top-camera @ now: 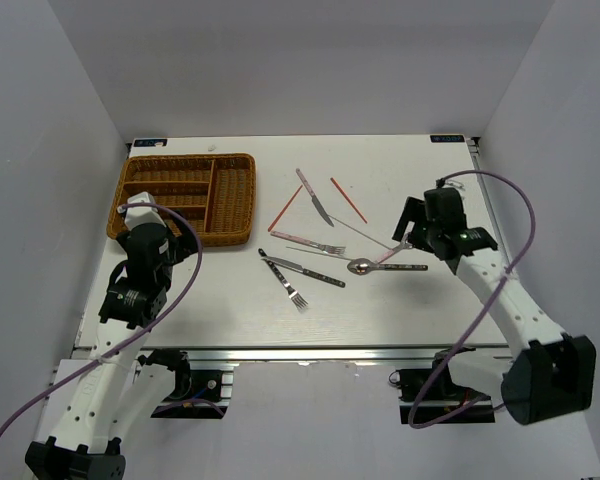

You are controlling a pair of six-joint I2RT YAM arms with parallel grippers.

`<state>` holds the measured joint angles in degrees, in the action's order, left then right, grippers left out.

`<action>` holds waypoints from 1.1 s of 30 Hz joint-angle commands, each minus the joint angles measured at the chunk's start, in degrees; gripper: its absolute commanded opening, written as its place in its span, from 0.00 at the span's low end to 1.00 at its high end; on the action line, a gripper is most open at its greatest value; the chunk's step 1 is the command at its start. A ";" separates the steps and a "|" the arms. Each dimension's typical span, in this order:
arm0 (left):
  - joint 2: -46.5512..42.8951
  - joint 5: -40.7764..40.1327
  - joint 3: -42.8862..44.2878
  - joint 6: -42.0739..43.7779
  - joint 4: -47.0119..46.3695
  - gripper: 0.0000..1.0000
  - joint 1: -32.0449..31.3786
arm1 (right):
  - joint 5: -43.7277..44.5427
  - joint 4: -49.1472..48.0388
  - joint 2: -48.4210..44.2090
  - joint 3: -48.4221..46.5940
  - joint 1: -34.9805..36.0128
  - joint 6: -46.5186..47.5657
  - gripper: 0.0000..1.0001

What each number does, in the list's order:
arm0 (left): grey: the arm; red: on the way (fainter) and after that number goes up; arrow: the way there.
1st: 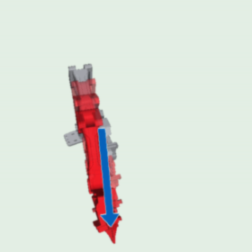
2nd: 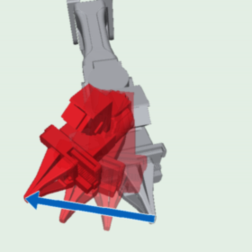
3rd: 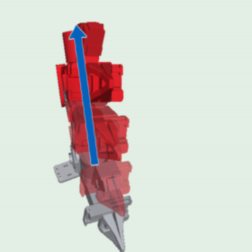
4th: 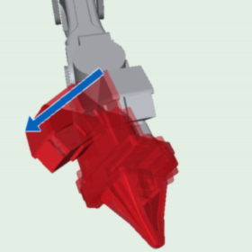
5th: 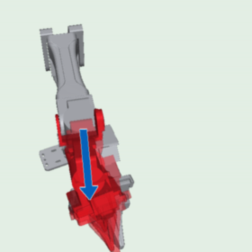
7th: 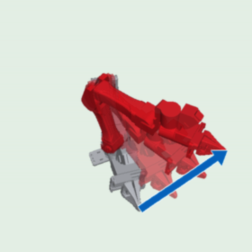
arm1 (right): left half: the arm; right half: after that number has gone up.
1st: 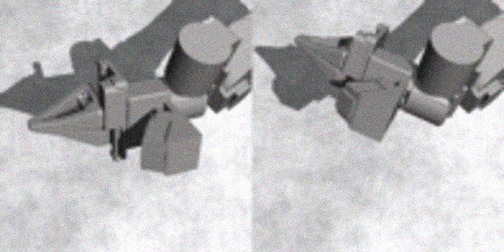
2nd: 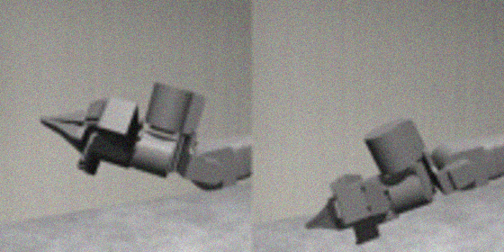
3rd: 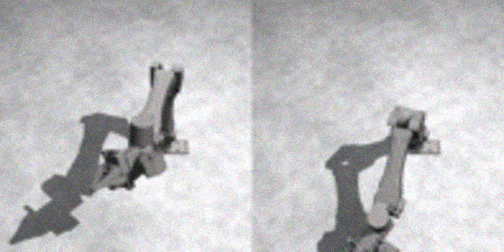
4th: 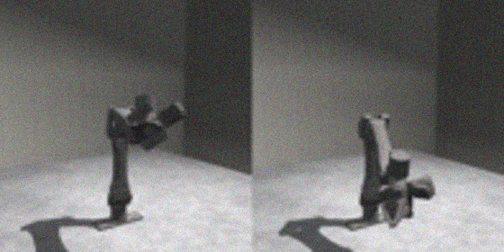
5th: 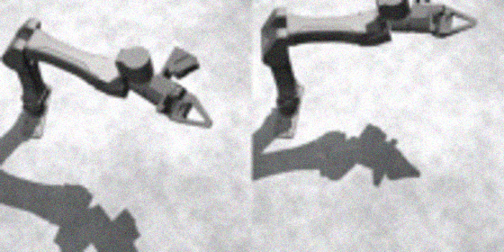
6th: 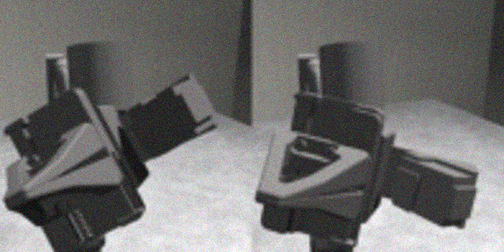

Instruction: Sort the eating utensils into containers

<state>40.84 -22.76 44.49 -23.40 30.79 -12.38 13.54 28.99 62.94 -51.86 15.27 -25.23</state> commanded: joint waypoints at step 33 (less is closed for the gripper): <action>2.23 3.60 -0.63 0.19 -1.43 0.98 0.25 | 18.62 -4.74 36.29 -6.68 11.80 -36.28 0.32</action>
<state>43.05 -20.05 44.29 -23.38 30.76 -12.38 29.93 22.87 98.72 -56.71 26.72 -56.77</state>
